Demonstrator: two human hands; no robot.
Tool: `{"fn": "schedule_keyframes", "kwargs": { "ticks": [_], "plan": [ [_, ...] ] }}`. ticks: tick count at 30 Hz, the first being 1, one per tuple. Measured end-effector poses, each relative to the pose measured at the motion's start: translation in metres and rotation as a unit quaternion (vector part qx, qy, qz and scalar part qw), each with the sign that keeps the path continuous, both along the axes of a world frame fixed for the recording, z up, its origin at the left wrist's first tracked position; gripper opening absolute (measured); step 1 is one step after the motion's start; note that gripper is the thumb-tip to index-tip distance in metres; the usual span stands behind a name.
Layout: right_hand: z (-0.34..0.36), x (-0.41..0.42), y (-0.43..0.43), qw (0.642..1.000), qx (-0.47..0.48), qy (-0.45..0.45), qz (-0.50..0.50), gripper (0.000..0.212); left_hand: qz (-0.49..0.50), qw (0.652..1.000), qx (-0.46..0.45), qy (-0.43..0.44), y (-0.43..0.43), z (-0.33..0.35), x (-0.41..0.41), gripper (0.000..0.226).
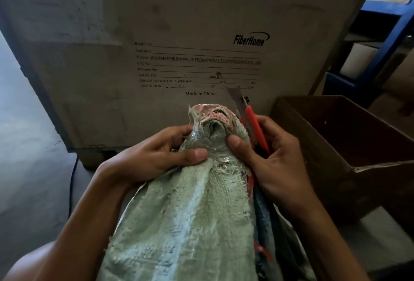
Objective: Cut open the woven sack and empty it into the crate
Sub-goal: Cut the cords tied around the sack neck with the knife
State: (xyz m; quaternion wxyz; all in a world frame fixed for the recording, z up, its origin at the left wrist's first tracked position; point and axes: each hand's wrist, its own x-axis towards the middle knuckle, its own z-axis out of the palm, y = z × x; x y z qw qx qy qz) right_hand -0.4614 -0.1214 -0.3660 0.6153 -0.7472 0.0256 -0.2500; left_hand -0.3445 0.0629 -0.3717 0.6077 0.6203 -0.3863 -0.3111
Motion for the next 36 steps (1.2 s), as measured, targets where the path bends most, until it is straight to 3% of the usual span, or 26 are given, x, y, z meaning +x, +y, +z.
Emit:
{"fn": "schedule_keyframes", "kwargs": {
  "ticks": [5,11,14,18,20,24,29,36],
  "plan": [
    [0.002,0.000,0.002,0.998,0.042,-0.003,0.047,0.033,0.007,0.998,-0.028,0.059,0.007,-0.013,0.004,0.031],
    [0.003,0.002,0.000,0.995,0.063,0.016,0.072,0.036,-0.037,0.991,-0.059,0.114,0.013,-0.020,0.007,0.044],
    [0.003,0.002,-0.001,0.999,0.034,0.019,0.037,0.030,-0.078,0.991,-0.041,0.098,0.016,-0.017,0.014,0.021],
    [-0.005,0.005,0.001,0.998,-0.025,0.025,-0.058,0.031,0.016,0.990,0.100,-0.099,0.014,-0.008,0.020,0.105],
    [-0.008,0.006,0.003,0.995,-0.035,0.027,-0.093,0.034,0.049,0.976,0.163,-0.138,0.006,-0.006,0.015,0.121],
    [-0.011,0.010,0.003,0.993,-0.034,0.035,-0.105,0.039,0.111,0.965,0.166,-0.168,-0.012,-0.011,0.005,0.075],
    [-0.012,0.011,-0.008,0.994,-0.027,0.095,-0.053,0.055,0.145,0.981,0.105,-0.074,-0.012,-0.016,0.011,0.067],
    [-0.010,0.006,-0.018,0.989,-0.101,0.103,-0.027,0.045,0.093,0.973,0.099,-0.188,-0.001,-0.006,0.016,0.068]
  ]
}}
